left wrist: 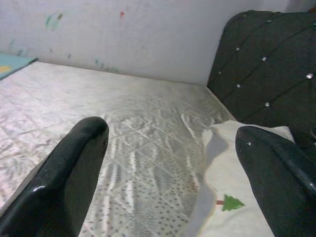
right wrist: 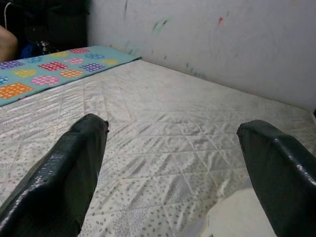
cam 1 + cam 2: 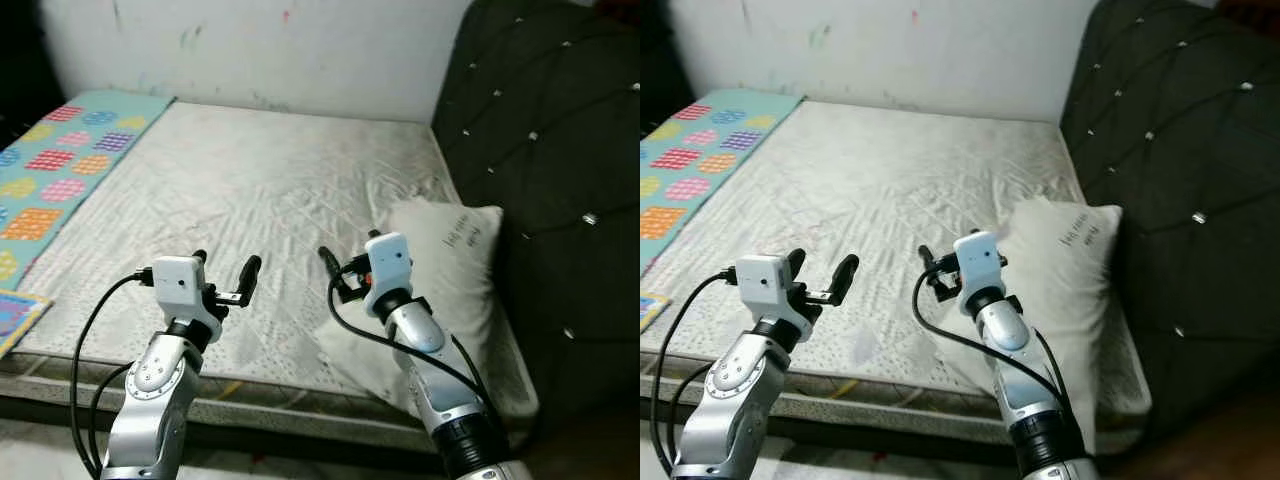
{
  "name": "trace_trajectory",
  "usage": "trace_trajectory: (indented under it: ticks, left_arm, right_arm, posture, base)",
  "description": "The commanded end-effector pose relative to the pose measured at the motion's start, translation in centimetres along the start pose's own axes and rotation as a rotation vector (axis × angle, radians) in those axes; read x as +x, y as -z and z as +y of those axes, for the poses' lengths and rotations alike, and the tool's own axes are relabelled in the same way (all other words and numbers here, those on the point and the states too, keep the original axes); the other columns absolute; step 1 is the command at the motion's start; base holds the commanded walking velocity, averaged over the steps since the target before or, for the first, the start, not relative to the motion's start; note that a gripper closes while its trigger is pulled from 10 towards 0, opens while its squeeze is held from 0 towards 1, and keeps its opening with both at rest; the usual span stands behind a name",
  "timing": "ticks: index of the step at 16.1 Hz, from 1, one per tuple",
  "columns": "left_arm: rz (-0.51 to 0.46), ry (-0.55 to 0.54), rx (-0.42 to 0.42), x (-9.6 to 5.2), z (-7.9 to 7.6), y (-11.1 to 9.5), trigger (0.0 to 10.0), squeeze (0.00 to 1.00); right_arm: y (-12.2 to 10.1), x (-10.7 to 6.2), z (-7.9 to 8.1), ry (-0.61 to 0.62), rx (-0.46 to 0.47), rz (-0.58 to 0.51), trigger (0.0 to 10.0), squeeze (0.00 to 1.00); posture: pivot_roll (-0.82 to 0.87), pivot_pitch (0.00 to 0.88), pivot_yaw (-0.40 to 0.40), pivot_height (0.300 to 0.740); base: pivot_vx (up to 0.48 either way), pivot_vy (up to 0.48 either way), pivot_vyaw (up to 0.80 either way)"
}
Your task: Clean up the room
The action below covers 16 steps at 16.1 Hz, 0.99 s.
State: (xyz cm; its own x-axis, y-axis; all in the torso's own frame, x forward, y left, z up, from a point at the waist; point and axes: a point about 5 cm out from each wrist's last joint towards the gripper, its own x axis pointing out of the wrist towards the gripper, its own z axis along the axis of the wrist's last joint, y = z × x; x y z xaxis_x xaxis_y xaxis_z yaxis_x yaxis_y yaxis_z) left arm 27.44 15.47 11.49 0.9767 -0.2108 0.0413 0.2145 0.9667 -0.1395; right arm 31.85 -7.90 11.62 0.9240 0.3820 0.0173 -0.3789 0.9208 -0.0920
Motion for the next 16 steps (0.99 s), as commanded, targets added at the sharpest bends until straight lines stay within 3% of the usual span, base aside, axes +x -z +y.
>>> trace_trajectory:
  ticks: [1, 11, 16]
  left_arm:
    - [-0.005, 0.011, 0.003, 0.23, -0.3, -0.12, 10.0, 0.0]
    - [-0.005, 0.009, 0.005, 0.24, -0.22, -0.03, 10.0, 0.0]
    - [-0.032, 0.036, -0.009, 0.17, -0.38, -0.25, 10.0, 0.0]
  right_arm:
    - [0.0, 0.07, -0.55, 0.021, -0.002, 0.003, 10.0, 0.0]
    - [0.13, 0.06, -0.64, 0.026, -0.007, 0.005, 10.0, 0.0]
    - [0.12, 0.1, -0.67, 0.026, -0.008, 0.004, 10.0, 0.0]
  posture:
    - [-0.1, 0.0, -0.039, 0.74]
    - [-0.1, 0.0, -0.037, 0.74]
    - [-0.1, 0.0, -0.037, 0.74]
  base:
    - [0.0, -0.307, 0.0]
    - [0.0, -0.324, 0.0]
    - [0.0, 0.0, 0.0]
